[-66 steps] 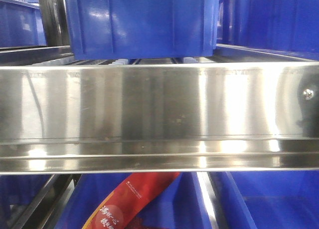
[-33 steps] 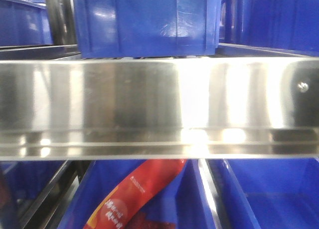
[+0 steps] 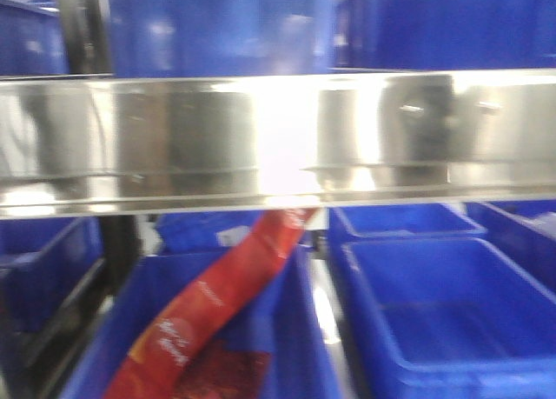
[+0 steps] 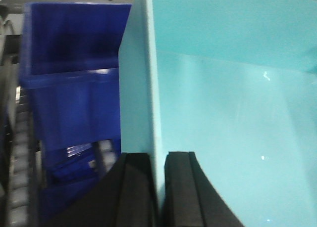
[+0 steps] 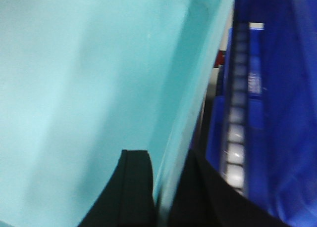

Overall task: Fetch blue bin and place on conveyor start
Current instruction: 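Hold the teal bin in both grippers while the base turns away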

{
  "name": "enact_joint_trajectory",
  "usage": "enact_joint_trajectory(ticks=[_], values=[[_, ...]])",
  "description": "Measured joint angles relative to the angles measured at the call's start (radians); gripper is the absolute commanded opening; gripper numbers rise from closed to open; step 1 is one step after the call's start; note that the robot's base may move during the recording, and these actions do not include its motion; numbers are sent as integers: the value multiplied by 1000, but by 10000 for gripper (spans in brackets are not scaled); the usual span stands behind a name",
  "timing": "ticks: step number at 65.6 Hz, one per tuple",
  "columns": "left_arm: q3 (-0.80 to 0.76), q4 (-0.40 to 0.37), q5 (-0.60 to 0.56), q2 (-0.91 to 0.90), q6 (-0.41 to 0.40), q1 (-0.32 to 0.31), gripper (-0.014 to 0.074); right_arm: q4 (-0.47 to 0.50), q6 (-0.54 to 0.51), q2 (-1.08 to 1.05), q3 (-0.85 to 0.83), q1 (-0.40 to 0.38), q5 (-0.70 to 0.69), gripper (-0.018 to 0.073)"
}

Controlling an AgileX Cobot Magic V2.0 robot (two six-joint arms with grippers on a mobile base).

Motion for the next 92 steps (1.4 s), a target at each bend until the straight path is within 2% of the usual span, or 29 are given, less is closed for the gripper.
enact_joint_trajectory(ticks=[20, 92], values=[[0, 4, -21, 0, 2, 0, -111, -6, 0, 0, 0, 0, -43, -151], [0, 5, -25, 2, 6, 0, -111, -8, 0, 0, 0, 0, -45, -151]])
